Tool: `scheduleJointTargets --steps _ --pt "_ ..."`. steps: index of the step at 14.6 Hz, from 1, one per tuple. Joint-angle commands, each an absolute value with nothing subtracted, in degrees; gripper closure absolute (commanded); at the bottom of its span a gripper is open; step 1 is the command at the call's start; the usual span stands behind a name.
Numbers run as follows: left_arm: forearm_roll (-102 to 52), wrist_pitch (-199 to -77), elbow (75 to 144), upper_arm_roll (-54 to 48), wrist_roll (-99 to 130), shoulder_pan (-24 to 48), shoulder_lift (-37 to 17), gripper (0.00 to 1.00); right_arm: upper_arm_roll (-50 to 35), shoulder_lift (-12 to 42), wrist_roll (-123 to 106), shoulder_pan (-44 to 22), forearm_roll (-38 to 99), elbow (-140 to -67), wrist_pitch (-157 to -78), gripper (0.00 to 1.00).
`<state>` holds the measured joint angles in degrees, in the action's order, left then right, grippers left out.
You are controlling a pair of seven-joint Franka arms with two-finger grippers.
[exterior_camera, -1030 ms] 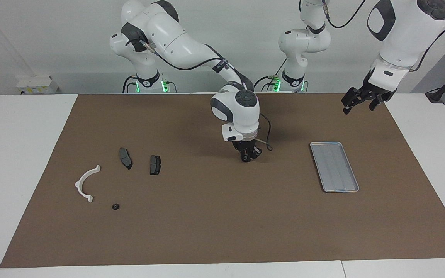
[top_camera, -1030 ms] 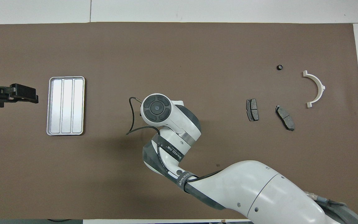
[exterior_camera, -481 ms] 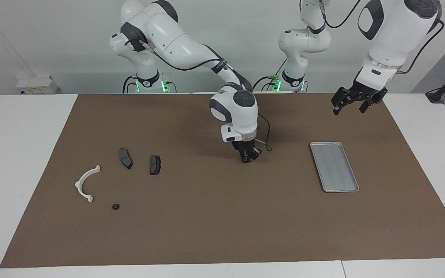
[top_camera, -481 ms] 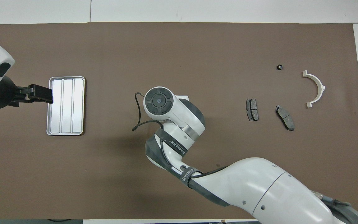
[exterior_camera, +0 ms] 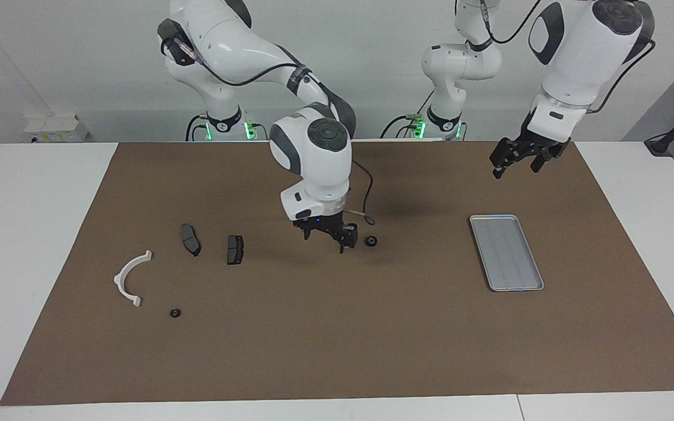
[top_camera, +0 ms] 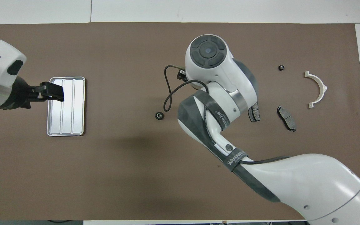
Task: Pick bearing gear from pile to tray
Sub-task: 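Set the ring down mid-table with the right gripper while the left gripper rises, then grasp the ring with the left gripper while the right gripper withdraws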
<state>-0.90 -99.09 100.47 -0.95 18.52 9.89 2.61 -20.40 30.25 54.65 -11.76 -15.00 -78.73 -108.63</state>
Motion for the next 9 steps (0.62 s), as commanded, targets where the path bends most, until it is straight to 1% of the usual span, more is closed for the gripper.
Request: scheduleJointTargets --steps 1,3,4,5,6,7,9 --pt "-1.32 -105.44 100.9 -0.35 29.22 16.85 -2.26 0.0 -21.36 28.13 39.96 -6.0 -15.38 -80.06 -107.32 0.0" --pt "-1.32 -110.02 99.5 -0.26 35.48 21.69 -8.06 0.0 -21.36 28.04 26.35 -0.38 -15.38 -80.33 -107.66 0.0" --pt "-1.23 -112.91 99.41 -0.35 37.07 23.1 -9.91 0.0 -21.36 28.04 20.19 2.35 -15.47 -81.12 -108.71 0.0" --pt "-1.23 -114.07 98.97 -0.26 38.74 25.03 -12.45 0.0 -21.36 27.95 15.6 5.07 -15.38 -82.6 -110.98 0.0" --pt "-0.8 -114.26 96.62 -0.09 42.59 28.09 -16.57 0.0 -21.36 27.34 11.55 7.71 -15.47 -84.71 -113.44 0.0" --pt "-0.53 -114.69 95.03 -0.09 46.11 29.43 -19.66 0.0 -21.36 26.81 7.86 9.82 -15.38 -87.16 -116.51 0.0" --pt "-0.09 -120.11 95.62 -0.09 50.17 31.37 -22.66 0.0 -21.36 26.63 2.84 13.95 -15.38 -90.95 -122.14 0.0"
